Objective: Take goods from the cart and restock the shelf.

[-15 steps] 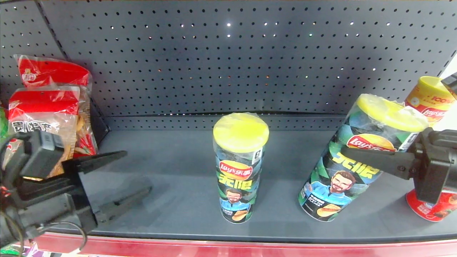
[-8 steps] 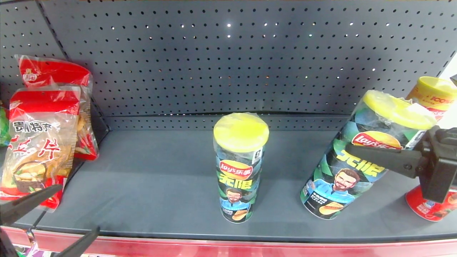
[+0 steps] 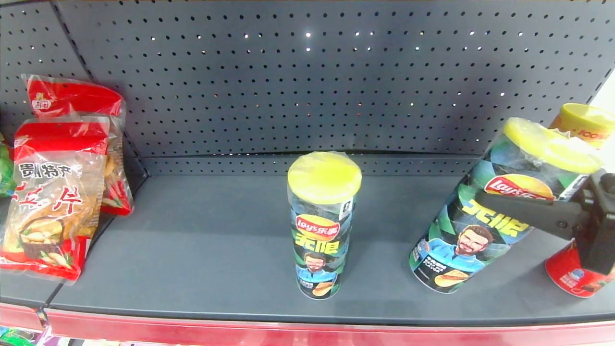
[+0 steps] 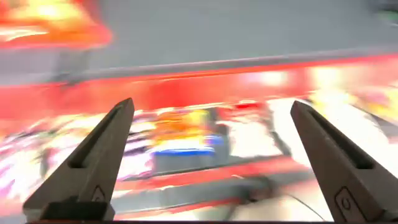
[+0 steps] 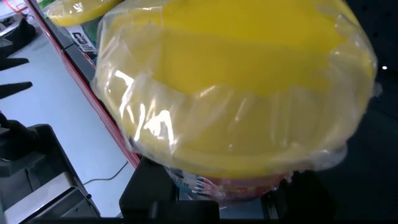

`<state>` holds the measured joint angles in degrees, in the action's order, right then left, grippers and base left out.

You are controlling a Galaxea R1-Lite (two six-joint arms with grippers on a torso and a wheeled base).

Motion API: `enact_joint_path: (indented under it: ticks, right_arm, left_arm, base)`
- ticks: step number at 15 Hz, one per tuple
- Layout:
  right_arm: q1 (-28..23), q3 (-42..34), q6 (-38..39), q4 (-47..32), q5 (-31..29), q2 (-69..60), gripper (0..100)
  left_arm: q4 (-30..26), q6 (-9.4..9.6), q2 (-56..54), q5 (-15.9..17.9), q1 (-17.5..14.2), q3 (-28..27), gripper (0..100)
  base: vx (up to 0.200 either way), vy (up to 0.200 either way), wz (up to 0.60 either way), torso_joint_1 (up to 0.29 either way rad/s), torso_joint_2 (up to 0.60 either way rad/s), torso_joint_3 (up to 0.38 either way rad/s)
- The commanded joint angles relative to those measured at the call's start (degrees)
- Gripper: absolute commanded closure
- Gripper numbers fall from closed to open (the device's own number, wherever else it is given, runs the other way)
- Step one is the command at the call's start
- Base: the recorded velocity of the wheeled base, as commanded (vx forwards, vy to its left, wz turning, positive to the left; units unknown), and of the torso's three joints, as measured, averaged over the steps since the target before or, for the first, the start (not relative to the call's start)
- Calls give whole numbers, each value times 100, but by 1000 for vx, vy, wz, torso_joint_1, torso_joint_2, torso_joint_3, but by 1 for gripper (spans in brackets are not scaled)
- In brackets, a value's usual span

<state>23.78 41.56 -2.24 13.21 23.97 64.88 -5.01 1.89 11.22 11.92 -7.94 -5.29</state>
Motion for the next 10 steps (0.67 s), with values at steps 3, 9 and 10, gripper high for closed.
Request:
enact_joint_path:
  ticks: [3,9,10]
  right_arm:
    - [-23,-34,-4,14,3,-98,100]
    - [-58,-42,-4,14,12,-98,100]
    - [-58,-42,-4,14,12,-89,100]
  left_arm:
    - [18,-22,-568,-1148,-24,204,0]
    - [448,-101,-840,-806,934,503,0]
    - [448,-136,-1025,-841,855,503,0]
  base:
    - [0,0,0,0,0,0]
    - [0,0,0,0,0,0]
    - [0,0,0,0,0,0]
